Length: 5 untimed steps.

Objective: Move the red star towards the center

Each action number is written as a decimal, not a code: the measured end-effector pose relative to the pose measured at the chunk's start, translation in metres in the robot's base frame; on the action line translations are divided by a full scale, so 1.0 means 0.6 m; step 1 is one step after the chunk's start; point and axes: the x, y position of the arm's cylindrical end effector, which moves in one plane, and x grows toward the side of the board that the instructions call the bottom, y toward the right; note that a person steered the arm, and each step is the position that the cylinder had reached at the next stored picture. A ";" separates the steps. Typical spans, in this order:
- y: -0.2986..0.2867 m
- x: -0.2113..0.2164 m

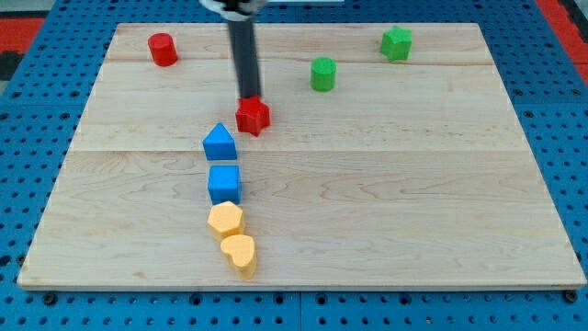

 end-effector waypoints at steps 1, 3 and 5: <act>-0.016 0.011; -0.142 0.007; 0.025 0.058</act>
